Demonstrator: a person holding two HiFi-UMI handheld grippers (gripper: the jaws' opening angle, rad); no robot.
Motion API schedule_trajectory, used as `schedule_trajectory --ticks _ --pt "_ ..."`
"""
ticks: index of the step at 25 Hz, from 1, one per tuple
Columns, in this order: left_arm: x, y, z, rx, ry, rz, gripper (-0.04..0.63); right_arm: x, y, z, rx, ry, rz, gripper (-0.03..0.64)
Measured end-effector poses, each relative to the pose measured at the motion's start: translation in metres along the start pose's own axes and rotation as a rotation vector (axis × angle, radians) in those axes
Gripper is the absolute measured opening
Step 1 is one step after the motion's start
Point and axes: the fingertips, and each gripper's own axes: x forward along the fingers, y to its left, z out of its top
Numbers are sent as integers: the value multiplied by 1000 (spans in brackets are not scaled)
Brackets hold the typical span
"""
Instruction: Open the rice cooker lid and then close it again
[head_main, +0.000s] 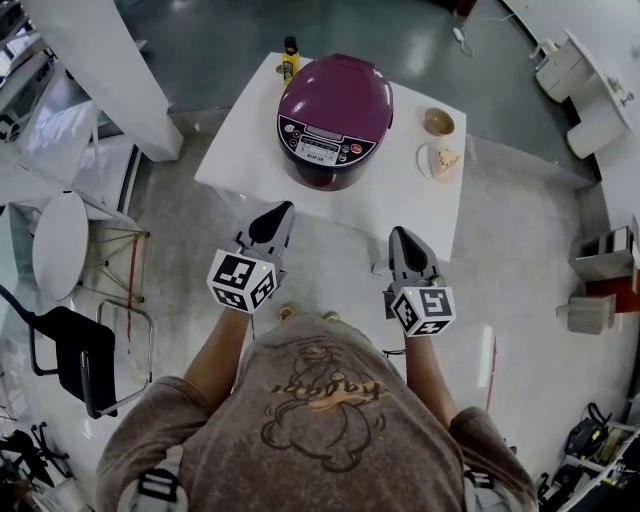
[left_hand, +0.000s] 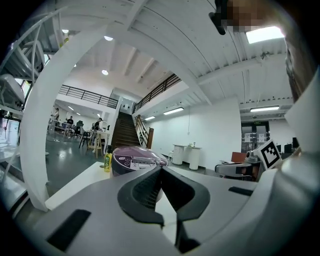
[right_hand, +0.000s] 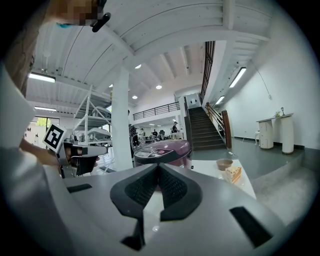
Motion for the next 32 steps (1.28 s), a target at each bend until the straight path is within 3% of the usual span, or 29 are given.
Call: schedule_trajectory --ticks 14,32 --pt "-8 5 1 -9 -1 43 20 3 10 4 35 -34 14 -3" --pt "-2 2 4 -34 -5 29 20 8 6 7 49 -38 -4 -3"
